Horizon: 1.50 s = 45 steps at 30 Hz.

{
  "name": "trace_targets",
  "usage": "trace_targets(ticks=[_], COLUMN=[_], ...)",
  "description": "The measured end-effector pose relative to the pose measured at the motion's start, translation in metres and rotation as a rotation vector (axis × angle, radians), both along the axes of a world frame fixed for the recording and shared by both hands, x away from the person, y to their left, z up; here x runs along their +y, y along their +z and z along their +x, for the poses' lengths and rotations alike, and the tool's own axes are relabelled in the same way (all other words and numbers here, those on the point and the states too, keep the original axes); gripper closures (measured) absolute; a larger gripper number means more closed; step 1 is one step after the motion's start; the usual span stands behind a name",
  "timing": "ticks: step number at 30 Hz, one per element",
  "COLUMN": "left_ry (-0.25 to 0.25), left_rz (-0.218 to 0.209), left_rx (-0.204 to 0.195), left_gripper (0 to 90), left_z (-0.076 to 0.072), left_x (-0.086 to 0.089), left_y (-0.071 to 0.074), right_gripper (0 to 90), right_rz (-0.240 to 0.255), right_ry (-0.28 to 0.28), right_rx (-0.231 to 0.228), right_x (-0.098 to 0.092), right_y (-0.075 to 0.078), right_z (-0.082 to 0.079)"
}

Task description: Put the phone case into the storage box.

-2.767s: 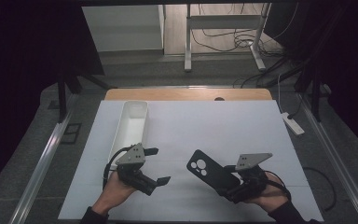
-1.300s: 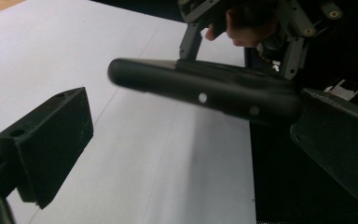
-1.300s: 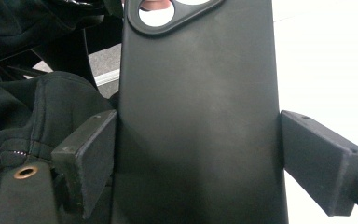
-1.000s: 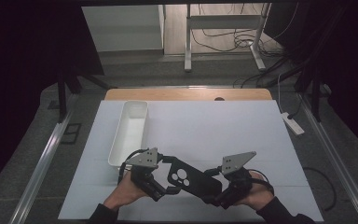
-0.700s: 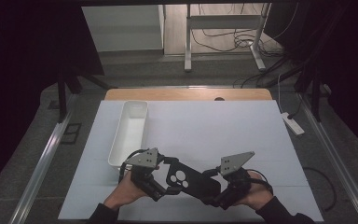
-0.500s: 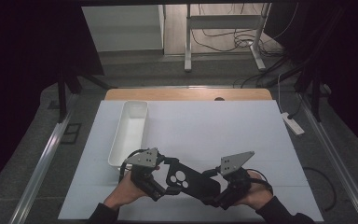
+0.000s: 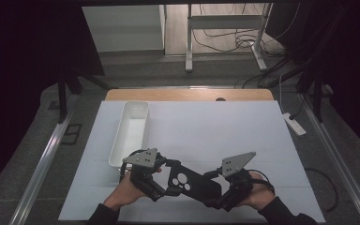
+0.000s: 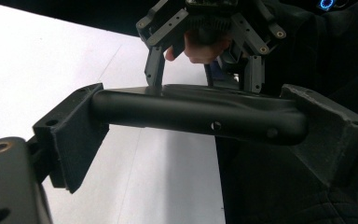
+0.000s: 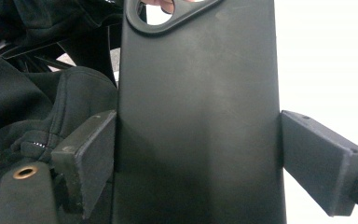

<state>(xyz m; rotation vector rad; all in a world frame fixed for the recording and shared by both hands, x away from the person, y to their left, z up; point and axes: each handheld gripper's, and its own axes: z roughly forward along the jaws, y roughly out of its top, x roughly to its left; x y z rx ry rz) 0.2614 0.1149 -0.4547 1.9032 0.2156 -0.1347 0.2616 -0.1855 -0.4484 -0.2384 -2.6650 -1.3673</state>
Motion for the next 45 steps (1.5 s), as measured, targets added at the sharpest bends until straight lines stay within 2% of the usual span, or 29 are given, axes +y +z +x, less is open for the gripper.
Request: trace_targets(ticks=[7, 12, 23, 35, 39, 45], left_ry=[0.002, 0.005, 0.021, 0.078, 0.110, 0.147], left_rz=[0.005, 0.017, 0.023, 0.069, 0.097, 0.129], left_rx=[0.016, 0.023, 0.046, 0.046, 0.041, 0.035], left_gripper=[14.1, 15.5, 16.1, 16.3, 16.3, 16.2], left_z=[0.001, 0.001, 0.002, 0.003, 0.004, 0.005], left_x=[0.000, -0.001, 0.000, 0.001, 0.001, 0.002], left_y=[0.001, 0.003, 0.006, 0.010, 0.013, 0.015], right_gripper=[14.4, 14.0, 12.8, 2.5, 0.0, 0.0], right_rz=[-0.009, -0.029, -0.029, -0.024, -0.050, -0.090], right_ry=[-0.011, -0.009, -0.024, -0.114, -0.163, -0.196], right_rx=[-0.027, -0.062, -0.067, -0.094, -0.121, -0.148], right_x=[0.000, 0.002, 0.003, 0.001, 0.000, -0.001], right_y=[-0.001, -0.002, -0.001, 0.000, -0.001, -0.005], right_z=[-0.001, -0.002, -0.001, 0.003, 0.002, 0.002])
